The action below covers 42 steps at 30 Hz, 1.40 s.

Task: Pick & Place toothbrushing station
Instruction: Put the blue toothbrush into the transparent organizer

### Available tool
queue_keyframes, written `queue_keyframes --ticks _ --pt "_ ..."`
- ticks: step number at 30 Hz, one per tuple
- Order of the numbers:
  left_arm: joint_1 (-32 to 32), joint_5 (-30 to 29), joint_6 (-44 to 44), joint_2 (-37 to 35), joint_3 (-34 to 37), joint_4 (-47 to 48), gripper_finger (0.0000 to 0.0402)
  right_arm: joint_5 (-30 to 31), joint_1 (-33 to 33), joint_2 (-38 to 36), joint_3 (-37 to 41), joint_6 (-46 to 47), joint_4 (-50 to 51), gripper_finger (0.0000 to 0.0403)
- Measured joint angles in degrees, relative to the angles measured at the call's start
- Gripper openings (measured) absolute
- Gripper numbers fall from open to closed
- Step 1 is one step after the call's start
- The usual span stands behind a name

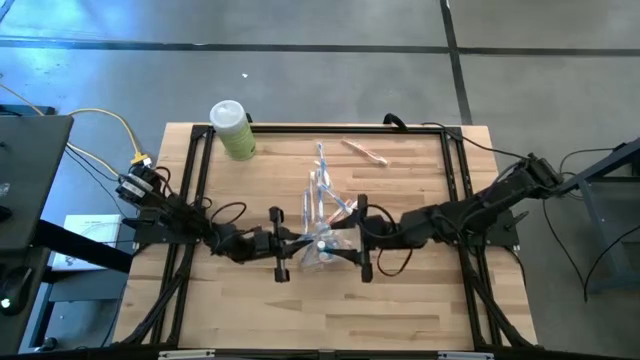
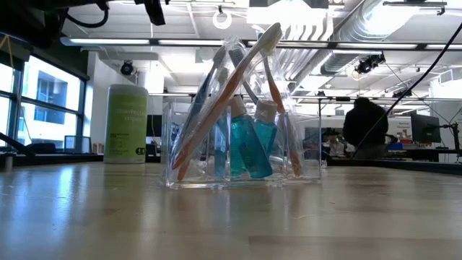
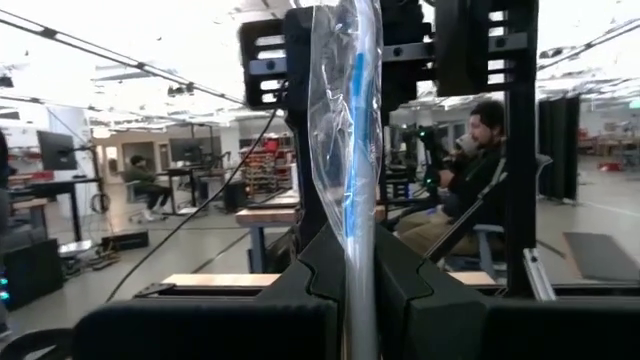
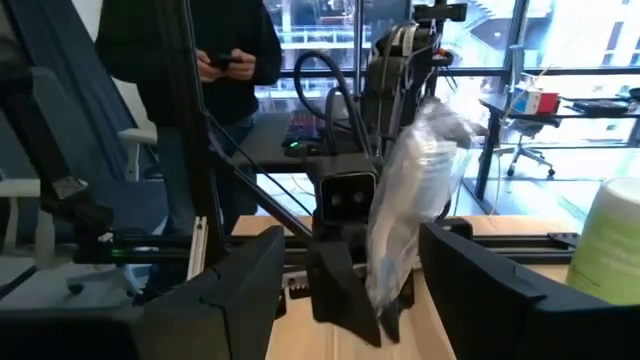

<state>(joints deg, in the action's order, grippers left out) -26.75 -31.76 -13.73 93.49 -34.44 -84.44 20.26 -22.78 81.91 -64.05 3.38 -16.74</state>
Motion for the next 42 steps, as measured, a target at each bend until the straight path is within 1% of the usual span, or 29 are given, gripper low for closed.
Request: queue_keyframes --ticks 5,10,13,18,20,22,24,27,28,30,35,38,42 --pt "1.28 0.61 2.04 0.0 0.0 0.04 0.0012 -4.11 1.57 0.03 0.0 0.04 -1.28 0.0224" --pt "1.63 1.28 2.23 0.0 0.0 0.69 0.0012 -4.36 2.57 1.98 0.04 -0.48 -3.4 0.0224" --pt "1.63 1.32 2.2 0.0 0.0 0.61 0.0012 -3.51 3.16 3.82 0.04 -1.13 -5.48 0.0224" --pt "1.63 1.47 1.75 0.0 0.0 0.89 0.0012 -3.29 3.38 5.75 0.04 -5.97 -7.97 0.0219" --pt "1.63 1.46 1.77 0.0 0.0 1.07 0.0013 -3.29 3.35 5.75 0.04 -7.52 -8.0 0.0202" --pt "1.63 1.11 1.74 0.0 0.0 1.07 0.0016 -3.29 3.32 5.75 0.04 -8.12 -7.95 0.017" --pt "1.63 0.56 1.44 0.0 0.0 1.12 0.0023 -3.28 3.32 5.75 0.04 -8.15 -7.86 0.0126" --pt "1.63 0.01 -0.69 0.0 0.0 1.27 0.0037 -3.28 3.32 5.75 0.04 -9.0 -7.81 0.0041" --pt "1.53 0.0 -1.23 0.0 0.0 1.58 0.0042 -3.23 3.32 5.75 0.04 -9.99 -7.65 0.0022" --pt "1.1 -0.05 -1.88 0.0 0.0 2.22 0.0053 -3.29 3.3 5.75 0.04 -10.7 -7.56 0.0015" --pt "0.08 -0.23 -3.35 0.0 0.0 2.58 0.0081 -2.86 2.56 5.72 0.04 -10.63 -7.25 0.001" --pt "-0.58 -0.58 -3.33 0.0 0.0 2.59 0.0105 -0.41 1.04 5.39 0.03 -11.83 -7.46 0.001" --pt "-1.74 -0.8 -2.96 0.0 0.0 2.75 0.0146 5.5 -2.23 3.74 0.0 -14.58 -5.82 0.0009"
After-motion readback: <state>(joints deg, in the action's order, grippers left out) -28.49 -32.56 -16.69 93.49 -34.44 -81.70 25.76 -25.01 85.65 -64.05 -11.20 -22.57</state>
